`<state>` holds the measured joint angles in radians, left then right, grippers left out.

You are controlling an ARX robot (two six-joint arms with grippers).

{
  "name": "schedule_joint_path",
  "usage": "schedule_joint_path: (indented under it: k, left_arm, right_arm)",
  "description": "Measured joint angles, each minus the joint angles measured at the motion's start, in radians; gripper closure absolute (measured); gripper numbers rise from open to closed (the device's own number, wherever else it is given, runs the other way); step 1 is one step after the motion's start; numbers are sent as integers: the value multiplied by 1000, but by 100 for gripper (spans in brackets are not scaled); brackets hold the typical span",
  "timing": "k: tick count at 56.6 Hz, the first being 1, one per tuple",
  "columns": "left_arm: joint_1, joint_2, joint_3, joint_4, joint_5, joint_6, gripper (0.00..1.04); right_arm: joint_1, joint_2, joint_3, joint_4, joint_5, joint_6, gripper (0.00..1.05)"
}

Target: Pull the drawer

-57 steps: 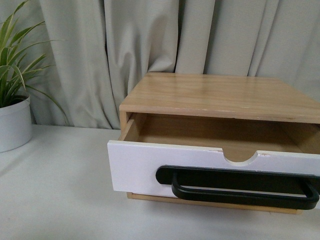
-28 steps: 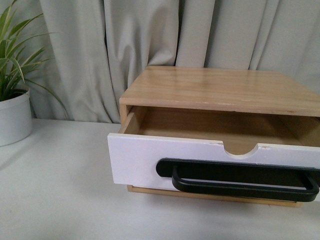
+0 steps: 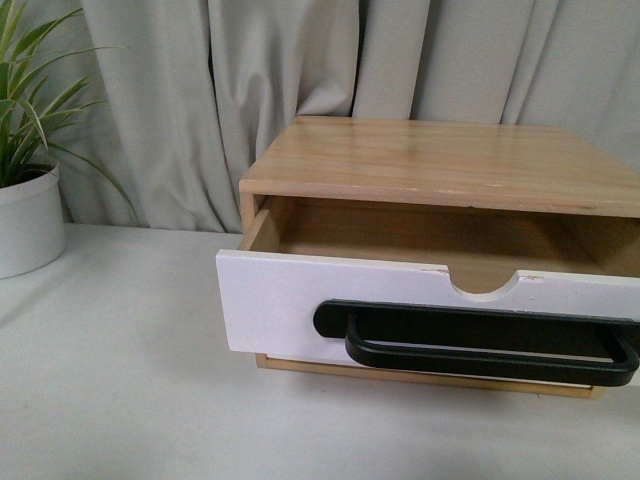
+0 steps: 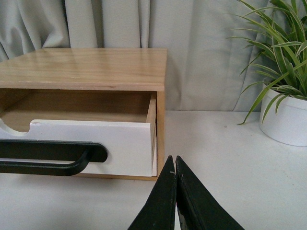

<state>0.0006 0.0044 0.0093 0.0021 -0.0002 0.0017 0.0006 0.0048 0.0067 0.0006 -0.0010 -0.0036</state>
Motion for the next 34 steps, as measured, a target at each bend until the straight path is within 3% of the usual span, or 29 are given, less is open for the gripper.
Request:
schedule_joint_path:
  k: [6,8,34]
  left_arm:
    - [0,0,0,0,0,-1,100]
    - [0,0,0,0,0,-2,94]
    - [0,0,0,0,0,-3,14]
  right_arm:
    - [0,0,0,0,0,-1,103]
    - [0,0,0,0,0,-1,99]
    - [0,0,0,0,0,-1,17]
